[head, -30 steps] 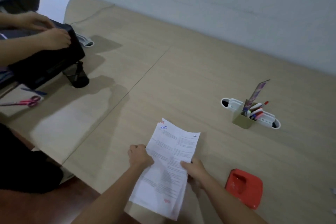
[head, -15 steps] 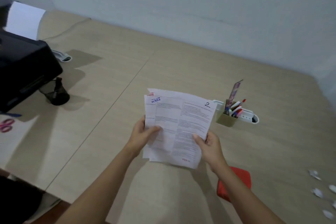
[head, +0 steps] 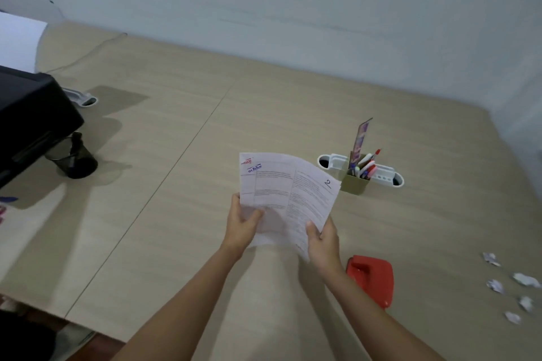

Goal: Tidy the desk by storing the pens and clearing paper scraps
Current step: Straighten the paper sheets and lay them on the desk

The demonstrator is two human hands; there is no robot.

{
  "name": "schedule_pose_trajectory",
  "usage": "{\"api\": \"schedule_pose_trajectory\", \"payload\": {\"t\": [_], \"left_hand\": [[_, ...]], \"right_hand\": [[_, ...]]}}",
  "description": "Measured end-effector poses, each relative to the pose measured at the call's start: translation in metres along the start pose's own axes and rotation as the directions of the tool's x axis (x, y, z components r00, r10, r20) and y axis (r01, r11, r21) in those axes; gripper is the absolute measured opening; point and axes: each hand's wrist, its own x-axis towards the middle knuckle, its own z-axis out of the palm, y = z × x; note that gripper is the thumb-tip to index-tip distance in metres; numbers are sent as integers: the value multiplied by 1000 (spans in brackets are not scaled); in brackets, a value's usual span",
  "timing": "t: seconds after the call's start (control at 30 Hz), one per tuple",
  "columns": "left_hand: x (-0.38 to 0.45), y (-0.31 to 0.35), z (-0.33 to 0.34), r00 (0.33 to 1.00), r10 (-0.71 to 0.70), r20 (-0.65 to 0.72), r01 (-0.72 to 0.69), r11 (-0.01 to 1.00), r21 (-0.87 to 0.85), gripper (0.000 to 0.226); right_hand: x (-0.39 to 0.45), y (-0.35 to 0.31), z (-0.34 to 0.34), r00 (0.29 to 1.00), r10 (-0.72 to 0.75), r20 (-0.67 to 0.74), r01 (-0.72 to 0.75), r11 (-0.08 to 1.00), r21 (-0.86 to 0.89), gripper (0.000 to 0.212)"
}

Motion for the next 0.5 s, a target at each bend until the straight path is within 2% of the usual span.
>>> {"api": "schedule_pose_trajectory", "payload": {"t": [0.13, 0.3, 0.5], "left_hand": [[2, -2, 1, 997, 8, 76, -7, 1000, -6, 25], [3, -2, -14, 978, -61, 200, 57, 998, 23, 30], [-2, -20, -19, 966, -200, 162, 181, 976, 125, 30]], "right_hand": [[-4, 8, -3, 997, 35, -62, -33, 999, 27, 33], [6, 8, -25, 984, 57, -167, -49, 997, 54, 5], [8, 14, -47, 975, 113, -191, -124, 991, -46, 10]]}}
